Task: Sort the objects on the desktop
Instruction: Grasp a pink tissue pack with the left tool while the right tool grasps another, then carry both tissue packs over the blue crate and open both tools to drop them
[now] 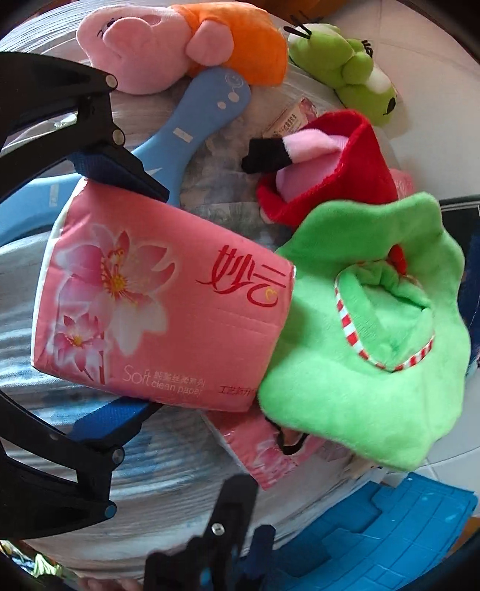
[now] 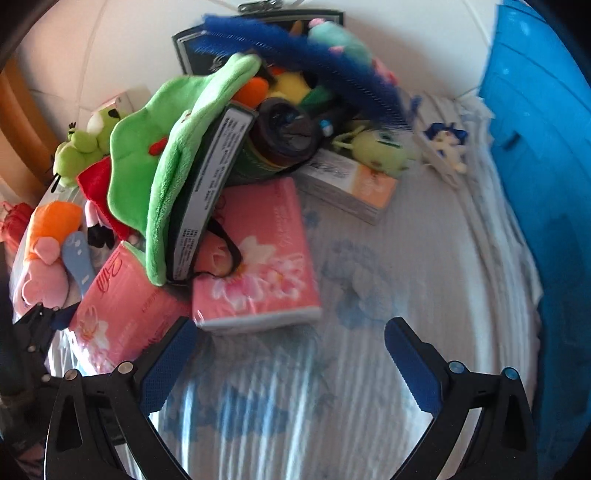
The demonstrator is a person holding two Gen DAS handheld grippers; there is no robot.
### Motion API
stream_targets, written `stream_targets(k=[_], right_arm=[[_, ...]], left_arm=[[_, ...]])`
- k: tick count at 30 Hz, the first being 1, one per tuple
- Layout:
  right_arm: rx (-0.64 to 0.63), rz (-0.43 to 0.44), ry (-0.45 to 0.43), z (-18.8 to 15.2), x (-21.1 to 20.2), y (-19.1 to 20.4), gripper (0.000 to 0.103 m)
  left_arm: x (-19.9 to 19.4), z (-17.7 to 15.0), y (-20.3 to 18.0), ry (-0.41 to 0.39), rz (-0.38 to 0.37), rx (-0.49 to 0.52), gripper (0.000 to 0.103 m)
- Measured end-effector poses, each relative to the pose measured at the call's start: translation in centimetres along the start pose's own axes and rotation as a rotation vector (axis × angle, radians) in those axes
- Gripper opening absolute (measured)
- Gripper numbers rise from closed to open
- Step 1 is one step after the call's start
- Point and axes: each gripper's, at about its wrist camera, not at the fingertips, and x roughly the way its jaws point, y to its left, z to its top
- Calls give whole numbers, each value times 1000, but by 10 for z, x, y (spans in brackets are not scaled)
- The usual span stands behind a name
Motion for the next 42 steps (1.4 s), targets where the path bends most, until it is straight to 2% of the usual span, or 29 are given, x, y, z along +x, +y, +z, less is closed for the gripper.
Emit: stream_targets(k=[3, 8, 9, 10, 12, 16, 21, 24, 25, 30, 35, 42], right_arm=[[-30, 17, 36, 8, 21, 10, 103], [-55, 16, 93, 16, 51, 18, 103], [-54, 22, 93, 17, 53, 18, 97], [-44, 30, 90, 16, 52, 16, 90], [-38, 22, 91, 13, 45, 15, 87], [-37, 16, 102, -6, 22, 8, 86], [-13, 10, 93, -47, -20, -7, 85], [-7, 7, 41, -65, -57, -13, 85], [-9, 2, 14, -69, -70, -15, 85], [-25, -18, -145, -76, -136, -18, 85], [-36, -64, -295, -75, -208, -20, 85], [5, -136, -495, -92, -310, -67, 85]], left_arm=[[-2, 4, 16, -12, 30, -40, 97], [0, 9, 27, -11, 22, -91, 96], [-1, 9, 26, -9, 28, -88, 94], [-3, 9, 24, -12, 29, -85, 94], [-8, 6, 22, -15, 14, -83, 93], [-29, -2, 16, -37, -7, -86, 93], [-63, -21, 0, -76, -17, -64, 93], [-87, -29, -9, -126, -23, -52, 93], [-94, -38, -10, -148, -29, -48, 93], [-150, -42, -33, -268, -35, -16, 93], [-200, -32, -64, -379, -60, 2, 93], [-261, -10, -134, -512, -133, 53, 93]])
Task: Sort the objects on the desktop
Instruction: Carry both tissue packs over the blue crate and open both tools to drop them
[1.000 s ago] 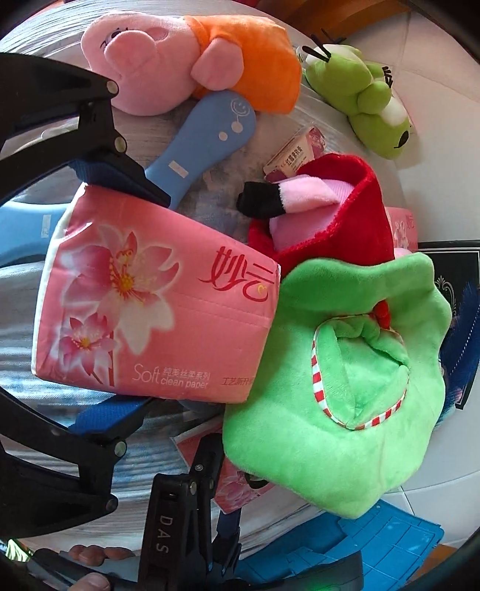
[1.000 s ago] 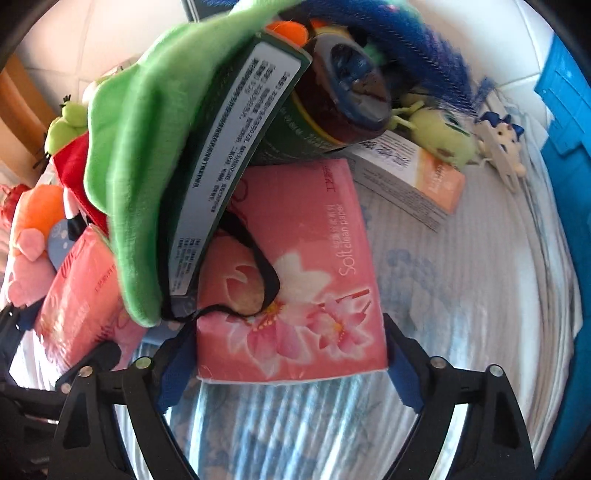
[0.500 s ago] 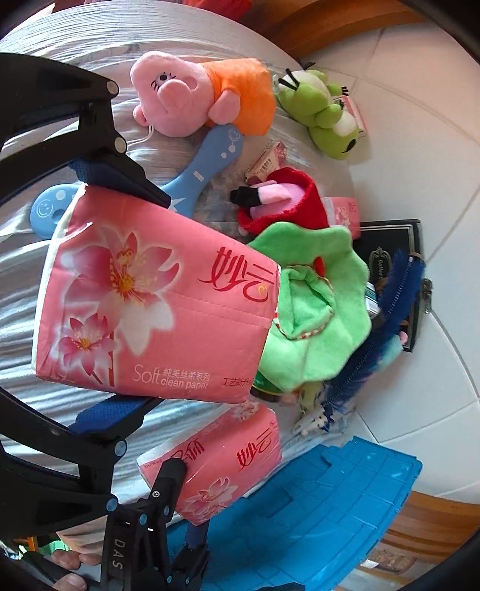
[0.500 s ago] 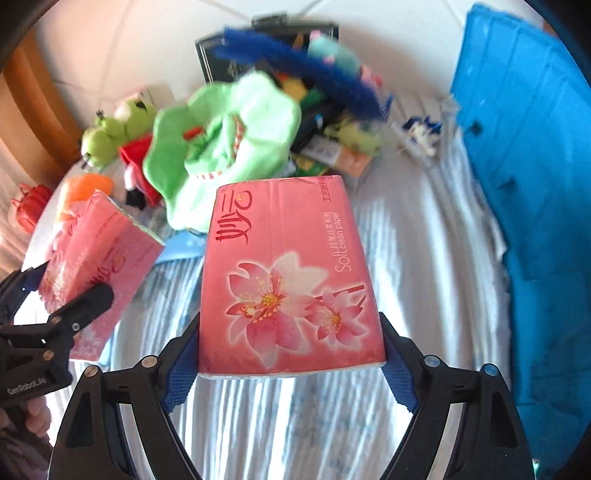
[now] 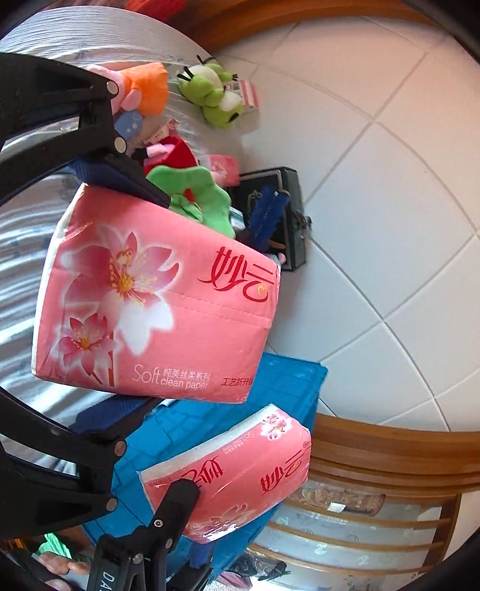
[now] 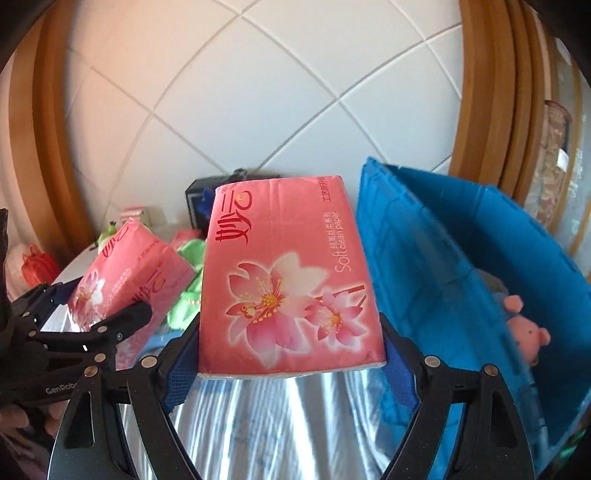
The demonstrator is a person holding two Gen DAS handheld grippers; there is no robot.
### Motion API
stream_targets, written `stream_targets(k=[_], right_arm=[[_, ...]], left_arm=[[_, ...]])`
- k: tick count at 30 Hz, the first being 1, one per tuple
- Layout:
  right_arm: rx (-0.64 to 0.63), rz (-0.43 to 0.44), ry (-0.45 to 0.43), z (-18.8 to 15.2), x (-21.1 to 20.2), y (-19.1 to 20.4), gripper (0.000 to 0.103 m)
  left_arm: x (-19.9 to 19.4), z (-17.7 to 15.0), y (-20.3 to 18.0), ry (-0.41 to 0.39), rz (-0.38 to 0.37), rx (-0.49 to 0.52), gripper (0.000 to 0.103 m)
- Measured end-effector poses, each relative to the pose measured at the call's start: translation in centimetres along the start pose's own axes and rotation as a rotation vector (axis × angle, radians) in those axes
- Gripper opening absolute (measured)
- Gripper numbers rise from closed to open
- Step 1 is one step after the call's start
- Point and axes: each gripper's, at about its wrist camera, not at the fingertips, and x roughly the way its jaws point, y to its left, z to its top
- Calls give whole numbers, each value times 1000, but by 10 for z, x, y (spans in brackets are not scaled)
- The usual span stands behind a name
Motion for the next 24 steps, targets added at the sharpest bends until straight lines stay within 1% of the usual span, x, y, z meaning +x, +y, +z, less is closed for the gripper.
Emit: stream_targets(k=[6, 10, 12, 15, 18, 21, 24], right_arm=[[74, -106, -113, 6, -49, -84, 85], [137, -199, -137, 5, -68, -150, 85], [171, -244, -134, -1, -73, -185, 85], [207, -293, -115, -13, -79, -233, 85], [236, -319, -85, -21, -76, -270, 85], [255, -335, -61, -31, -73, -302, 85], [267, -338, -46, -38, -69, -323, 85]], left_arm=[[-11, 47, -95, -91, -110, 72, 93], [-8, 70, -167, -115, -178, 123, 93], [-1, 78, -201, -109, -206, 147, 93], [12, 85, -246, -77, -247, 164, 93], [22, 85, -286, -38, -264, 194, 93], [31, 80, -315, 1, -271, 231, 93], [39, 75, -333, 24, -265, 256, 95]])
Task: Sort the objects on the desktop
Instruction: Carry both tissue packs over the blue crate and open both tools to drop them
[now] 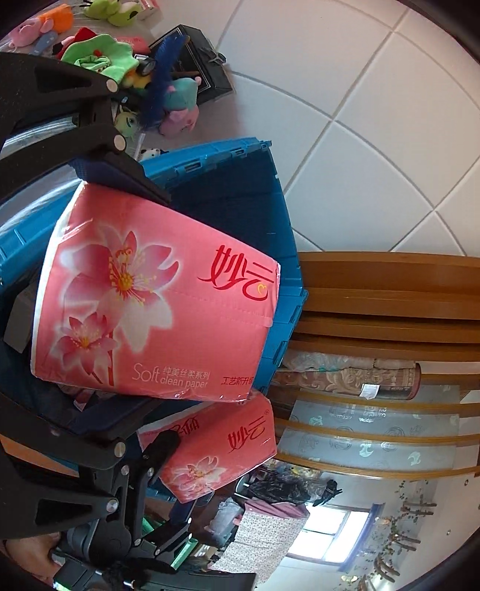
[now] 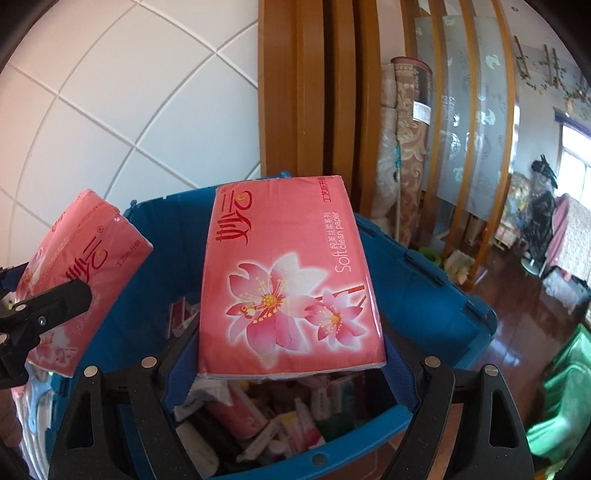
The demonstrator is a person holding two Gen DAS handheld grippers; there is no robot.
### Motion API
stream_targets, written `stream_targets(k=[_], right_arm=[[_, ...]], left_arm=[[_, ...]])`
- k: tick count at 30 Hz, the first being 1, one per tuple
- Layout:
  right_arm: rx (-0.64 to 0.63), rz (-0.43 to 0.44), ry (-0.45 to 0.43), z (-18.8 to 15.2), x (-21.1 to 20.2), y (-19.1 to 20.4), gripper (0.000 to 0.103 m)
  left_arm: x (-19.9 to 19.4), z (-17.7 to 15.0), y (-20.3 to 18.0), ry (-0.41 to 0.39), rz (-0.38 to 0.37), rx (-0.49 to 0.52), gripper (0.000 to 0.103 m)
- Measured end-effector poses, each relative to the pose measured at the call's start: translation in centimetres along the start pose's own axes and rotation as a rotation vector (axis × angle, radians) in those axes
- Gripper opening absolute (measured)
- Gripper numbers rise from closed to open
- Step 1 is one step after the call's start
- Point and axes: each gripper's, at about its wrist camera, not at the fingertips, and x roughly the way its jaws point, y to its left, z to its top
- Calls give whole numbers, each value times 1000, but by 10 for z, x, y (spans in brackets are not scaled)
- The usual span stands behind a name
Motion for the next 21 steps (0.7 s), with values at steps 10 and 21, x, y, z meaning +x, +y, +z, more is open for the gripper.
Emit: stream_targets(k=[10, 21], right_arm=[[-1, -2, 18, -2, 19, -21, 94], [-26, 26, -15, 1, 0, -3, 103]], left_arm=[[5, 2, -16, -11, 43, 41, 96], [-29, -7, 12, -57, 56, 18, 96]])
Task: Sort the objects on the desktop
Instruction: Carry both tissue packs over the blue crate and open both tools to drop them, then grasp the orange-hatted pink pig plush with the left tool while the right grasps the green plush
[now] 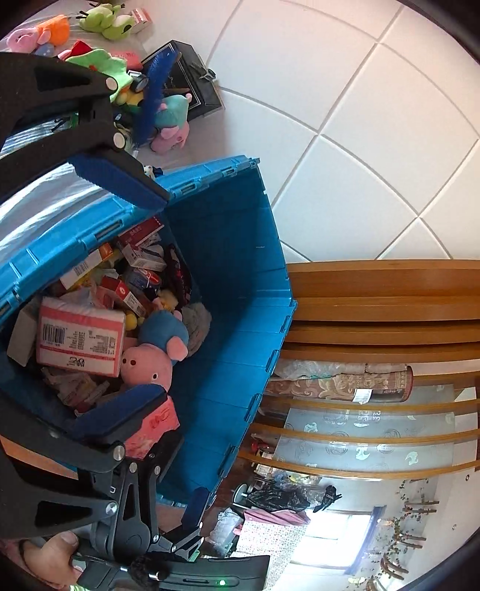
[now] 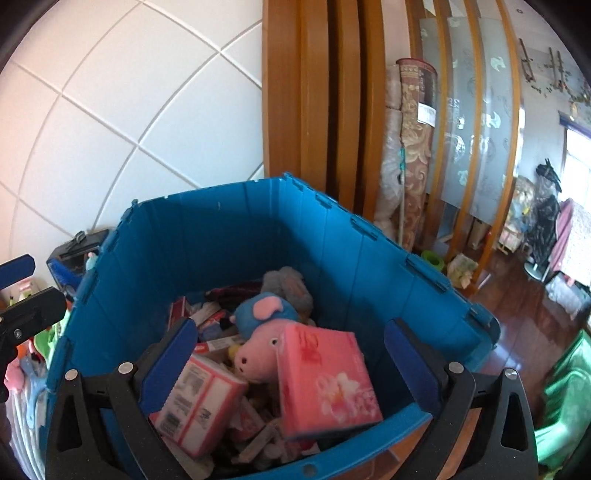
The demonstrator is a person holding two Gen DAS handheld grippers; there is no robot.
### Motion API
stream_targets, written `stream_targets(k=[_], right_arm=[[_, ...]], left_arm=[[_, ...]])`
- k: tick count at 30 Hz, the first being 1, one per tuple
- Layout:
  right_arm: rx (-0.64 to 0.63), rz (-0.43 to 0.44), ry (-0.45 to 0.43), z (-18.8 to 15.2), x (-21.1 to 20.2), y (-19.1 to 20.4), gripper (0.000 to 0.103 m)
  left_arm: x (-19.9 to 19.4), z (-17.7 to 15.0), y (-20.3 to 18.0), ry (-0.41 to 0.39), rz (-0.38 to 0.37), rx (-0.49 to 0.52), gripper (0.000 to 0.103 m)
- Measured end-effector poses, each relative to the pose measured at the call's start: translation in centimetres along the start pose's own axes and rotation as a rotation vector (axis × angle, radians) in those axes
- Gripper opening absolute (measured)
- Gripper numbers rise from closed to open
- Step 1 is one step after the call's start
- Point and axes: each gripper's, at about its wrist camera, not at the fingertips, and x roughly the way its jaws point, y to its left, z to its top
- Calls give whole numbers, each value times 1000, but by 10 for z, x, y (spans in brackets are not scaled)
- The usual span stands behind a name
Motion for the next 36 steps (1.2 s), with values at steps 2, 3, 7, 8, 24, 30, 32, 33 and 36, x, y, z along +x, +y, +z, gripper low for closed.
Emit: stream_targets(k=[2, 3, 7, 8, 24, 30, 32, 33, 36], right_arm=[[-9, 16, -13, 1, -7, 10, 103], [-15, 31, -23, 2, -11, 18, 103], [-40, 103, -51, 4, -27, 52, 103], [-47, 120, -56, 4, -30, 62, 103], [-223, 384, 12, -15, -18, 292, 103], [-263, 427, 133, -37, 26, 363, 103], [-276, 438, 171, -45, 42, 383, 103], [-282, 443, 193, -49, 51, 393, 103], [-317, 437, 261, -62, 81, 425, 103]], left_arm=[[-9, -4, 13, -9, 11, -11, 97], [-15, -7, 22, -11, 15, -19, 97], [-35, -26, 61, -12, 48, -61, 97], [-41, -32, 73, -12, 70, -71, 97], [-117, -186, 350, 155, 491, -378, 97], [-138, -252, 451, 237, 624, -513, 97], [-141, -269, 478, 267, 659, -548, 97], [-141, -277, 492, 284, 673, -566, 97], [-134, -298, 527, 332, 700, -629, 97]])
